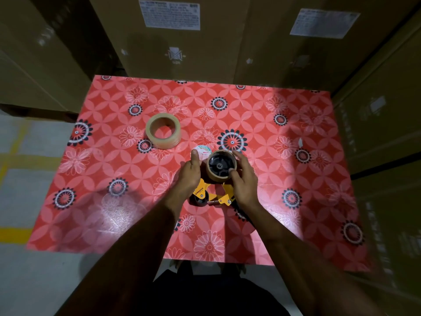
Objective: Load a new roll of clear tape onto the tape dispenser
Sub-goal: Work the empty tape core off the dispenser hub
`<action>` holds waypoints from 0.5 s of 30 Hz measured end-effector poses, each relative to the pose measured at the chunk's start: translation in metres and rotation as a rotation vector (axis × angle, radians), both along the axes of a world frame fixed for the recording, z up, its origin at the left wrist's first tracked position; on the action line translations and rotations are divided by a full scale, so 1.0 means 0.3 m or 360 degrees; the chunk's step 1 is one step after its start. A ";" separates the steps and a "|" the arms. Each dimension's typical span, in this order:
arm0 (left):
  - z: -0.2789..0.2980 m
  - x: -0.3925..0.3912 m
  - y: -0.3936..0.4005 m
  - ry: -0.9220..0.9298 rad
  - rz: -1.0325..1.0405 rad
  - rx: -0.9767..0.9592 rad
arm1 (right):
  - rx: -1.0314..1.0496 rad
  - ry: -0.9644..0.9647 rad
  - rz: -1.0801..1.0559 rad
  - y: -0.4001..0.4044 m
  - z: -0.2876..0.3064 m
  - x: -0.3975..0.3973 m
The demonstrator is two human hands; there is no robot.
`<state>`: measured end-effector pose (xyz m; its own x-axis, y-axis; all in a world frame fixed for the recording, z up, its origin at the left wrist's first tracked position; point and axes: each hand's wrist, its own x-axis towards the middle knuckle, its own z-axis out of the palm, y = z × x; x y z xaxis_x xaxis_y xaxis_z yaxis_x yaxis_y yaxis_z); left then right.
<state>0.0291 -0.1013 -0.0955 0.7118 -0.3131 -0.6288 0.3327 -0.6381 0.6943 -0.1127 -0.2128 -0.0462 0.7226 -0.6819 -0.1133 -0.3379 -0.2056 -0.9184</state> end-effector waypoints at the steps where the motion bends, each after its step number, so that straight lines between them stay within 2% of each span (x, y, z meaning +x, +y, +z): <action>1: 0.003 0.001 0.003 -0.0004 0.0012 -0.0005 | 0.0035 -0.0022 -0.0025 0.002 -0.003 -0.003; 6: 0.153 -0.034 -0.008 -0.0102 -0.0053 0.0055 | 0.0141 0.0045 -0.0028 -0.002 -0.003 0.008; 11: 0.169 -0.043 0.004 -0.0145 -0.0116 -0.0019 | -0.0031 -0.0007 -0.0018 -0.002 -0.003 0.005; 15: 0.170 -0.044 0.003 -0.0113 -0.0062 0.0029 | -0.0002 -0.0023 -0.0084 -0.002 -0.021 0.003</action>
